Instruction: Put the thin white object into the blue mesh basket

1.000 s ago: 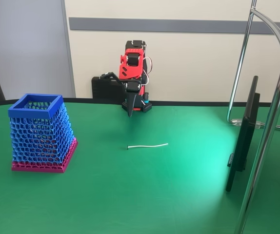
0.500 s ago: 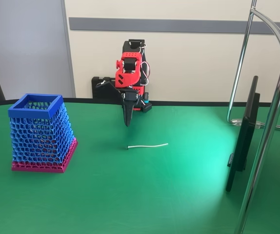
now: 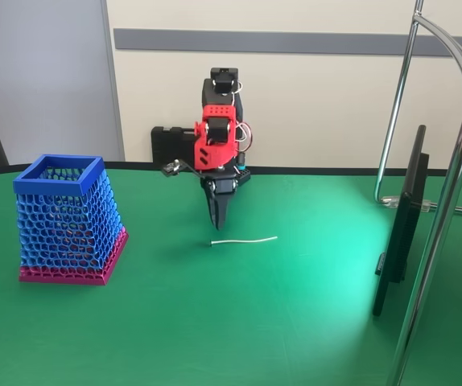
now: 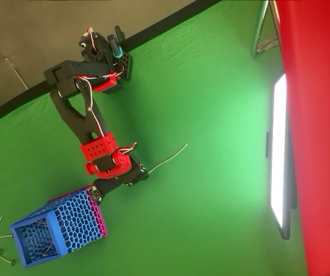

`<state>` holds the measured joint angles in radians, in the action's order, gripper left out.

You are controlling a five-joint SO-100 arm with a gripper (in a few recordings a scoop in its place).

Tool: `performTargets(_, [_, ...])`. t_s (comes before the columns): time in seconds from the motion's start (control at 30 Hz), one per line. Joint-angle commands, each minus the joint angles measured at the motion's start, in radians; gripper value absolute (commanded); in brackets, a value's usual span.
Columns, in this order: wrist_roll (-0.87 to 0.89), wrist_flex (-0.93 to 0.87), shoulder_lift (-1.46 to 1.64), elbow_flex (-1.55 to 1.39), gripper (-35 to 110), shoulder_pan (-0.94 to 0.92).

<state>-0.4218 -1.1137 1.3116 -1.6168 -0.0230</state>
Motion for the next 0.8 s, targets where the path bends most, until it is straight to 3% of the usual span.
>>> performTargets(0.0, [0.002, -0.002, -0.038, 0.077, 17, 0.003])
performTargets(0.77, [-0.029, -0.1, -0.282, 0.301, 15, -0.003])
